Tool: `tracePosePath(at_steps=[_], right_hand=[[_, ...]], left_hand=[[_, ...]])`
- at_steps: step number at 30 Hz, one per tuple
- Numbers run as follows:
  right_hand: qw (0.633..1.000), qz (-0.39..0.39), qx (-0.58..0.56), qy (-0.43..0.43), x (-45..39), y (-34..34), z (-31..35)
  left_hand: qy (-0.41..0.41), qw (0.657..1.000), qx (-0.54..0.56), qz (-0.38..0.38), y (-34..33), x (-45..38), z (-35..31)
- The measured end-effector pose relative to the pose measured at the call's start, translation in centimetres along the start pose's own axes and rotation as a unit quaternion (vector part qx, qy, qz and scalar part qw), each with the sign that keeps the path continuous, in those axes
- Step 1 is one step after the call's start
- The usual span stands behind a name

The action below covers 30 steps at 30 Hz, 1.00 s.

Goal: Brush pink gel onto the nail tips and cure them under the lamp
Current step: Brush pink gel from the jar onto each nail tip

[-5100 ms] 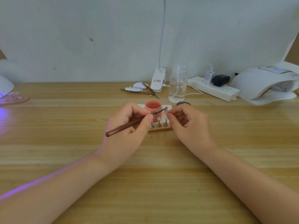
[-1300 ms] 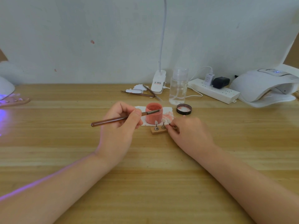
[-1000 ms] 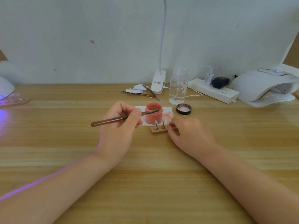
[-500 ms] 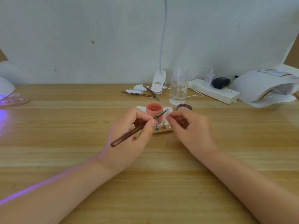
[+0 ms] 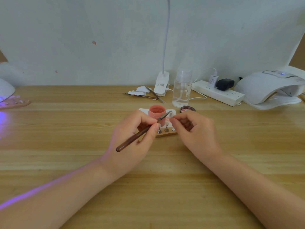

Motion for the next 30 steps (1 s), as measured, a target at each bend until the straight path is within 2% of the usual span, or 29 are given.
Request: tracePosePath(at_steps=[5, 16, 20, 30], right_hand=[[1.0, -0.003, 0.007, 0.017, 0.04, 0.0, 0.15], [1.0, 0.007, 0.02, -0.002, 0.04, 0.16, 0.21], [1.0, 0.0, 0.024, 0.005, 0.06, 0.11, 0.25], [0.999, 0.003, 0.044, 0.023, 0.08, 0.18, 0.38]], left_hand=[[0.016, 1.0, 0.001, 0.002, -0.12, 0.18, 0.16], [-0.013, 0.999, 0.035, -0.003, 0.6, 0.26, 0.21], [-0.007, 1.0, 0.01, -0.014, 0.32, -0.02, -0.13], [0.005, 1.0, 0.01, 0.012, 0.11, 0.2, 0.05]])
Point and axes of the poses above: each hand's wrist, its own x-axis away from the middle knuckle, its own y-axis out of the back of the hand, z = x × y, the point moved 2 cm from there along -x, towards the middle knuckle, and after that the axes turned 11 degrees about -y, right-handed, at the moved point
